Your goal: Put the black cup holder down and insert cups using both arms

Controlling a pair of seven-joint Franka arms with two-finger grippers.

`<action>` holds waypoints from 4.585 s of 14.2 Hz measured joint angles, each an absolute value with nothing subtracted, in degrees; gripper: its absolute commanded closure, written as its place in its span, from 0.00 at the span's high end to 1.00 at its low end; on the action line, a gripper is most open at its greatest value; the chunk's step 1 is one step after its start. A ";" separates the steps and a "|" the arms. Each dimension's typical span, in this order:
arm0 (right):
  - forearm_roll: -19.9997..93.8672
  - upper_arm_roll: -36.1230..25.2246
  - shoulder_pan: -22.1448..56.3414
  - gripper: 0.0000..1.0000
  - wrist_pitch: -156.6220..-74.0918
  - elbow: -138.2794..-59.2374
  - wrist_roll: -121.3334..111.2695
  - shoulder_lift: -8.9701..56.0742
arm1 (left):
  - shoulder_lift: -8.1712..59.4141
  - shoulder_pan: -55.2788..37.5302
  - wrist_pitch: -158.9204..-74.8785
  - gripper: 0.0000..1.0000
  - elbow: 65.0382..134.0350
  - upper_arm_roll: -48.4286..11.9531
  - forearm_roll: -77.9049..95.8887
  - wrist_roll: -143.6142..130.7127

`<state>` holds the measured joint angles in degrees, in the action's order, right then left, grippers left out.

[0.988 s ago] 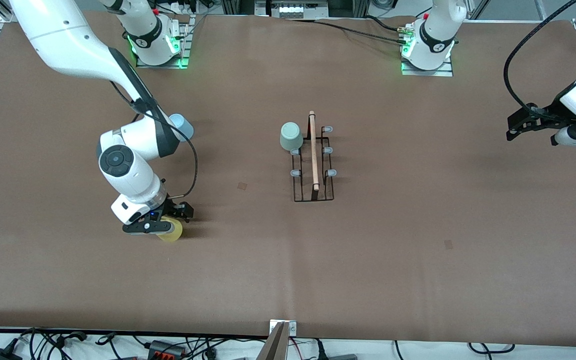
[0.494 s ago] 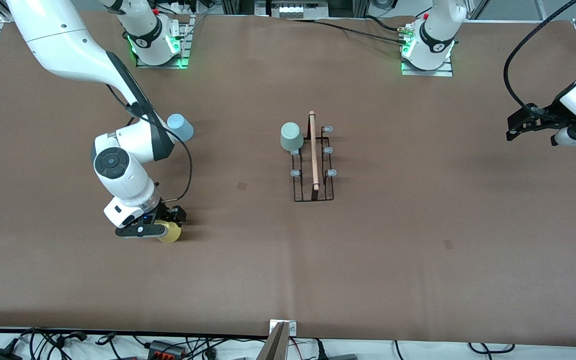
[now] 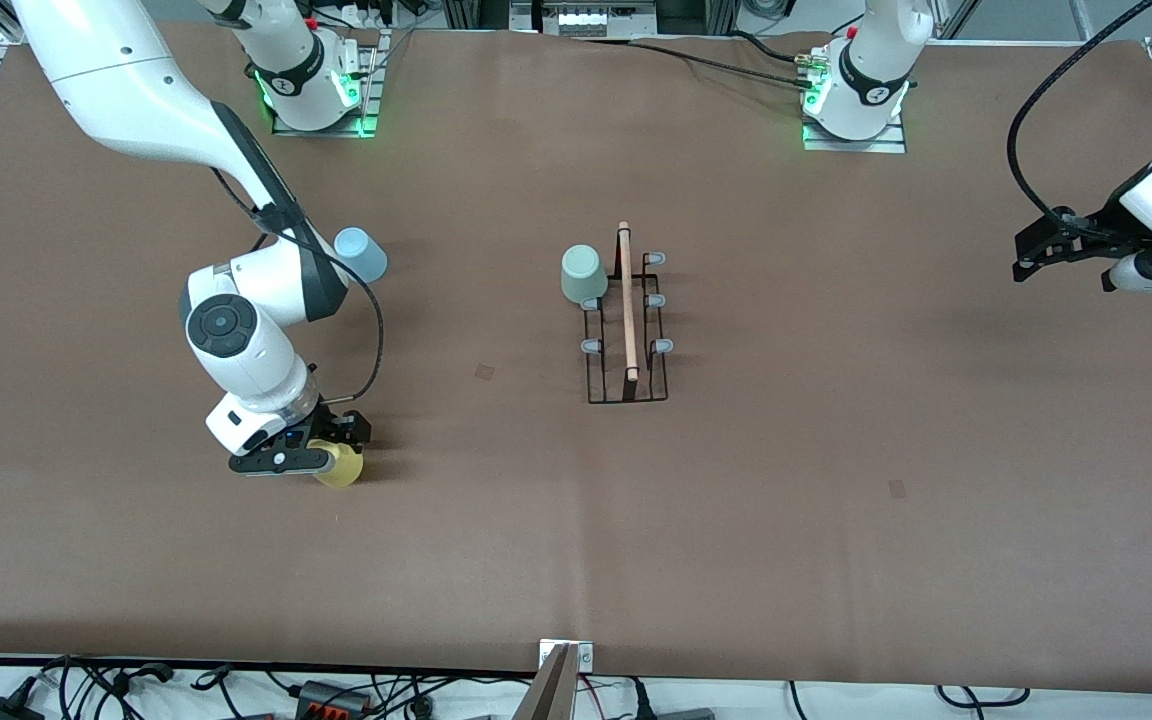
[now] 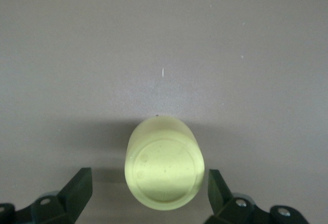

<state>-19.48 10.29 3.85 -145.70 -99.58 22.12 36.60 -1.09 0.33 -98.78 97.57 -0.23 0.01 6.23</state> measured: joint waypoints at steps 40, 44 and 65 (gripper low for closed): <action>-13.43 15.47 33.41 1.00 -129.28 -80.07 68.15 38.33 | -1.04 0.29 -98.67 1.00 97.54 -0.21 0.01 6.27; -13.44 15.47 33.33 1.00 -129.64 -79.17 68.15 38.31 | -1.04 0.29 -98.67 1.00 97.54 -0.21 0.01 6.27; -0.13 -0.60 -5.15 1.00 -90.19 -86.86 -0.96 5.12 | -1.01 0.29 -98.63 1.00 97.50 -0.16 0.01 6.27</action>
<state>-0.13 -0.60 -5.15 -90.19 -86.86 -0.96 5.12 -1.01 0.29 -98.63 97.50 -0.16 0.01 6.27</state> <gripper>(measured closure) 0.000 0.000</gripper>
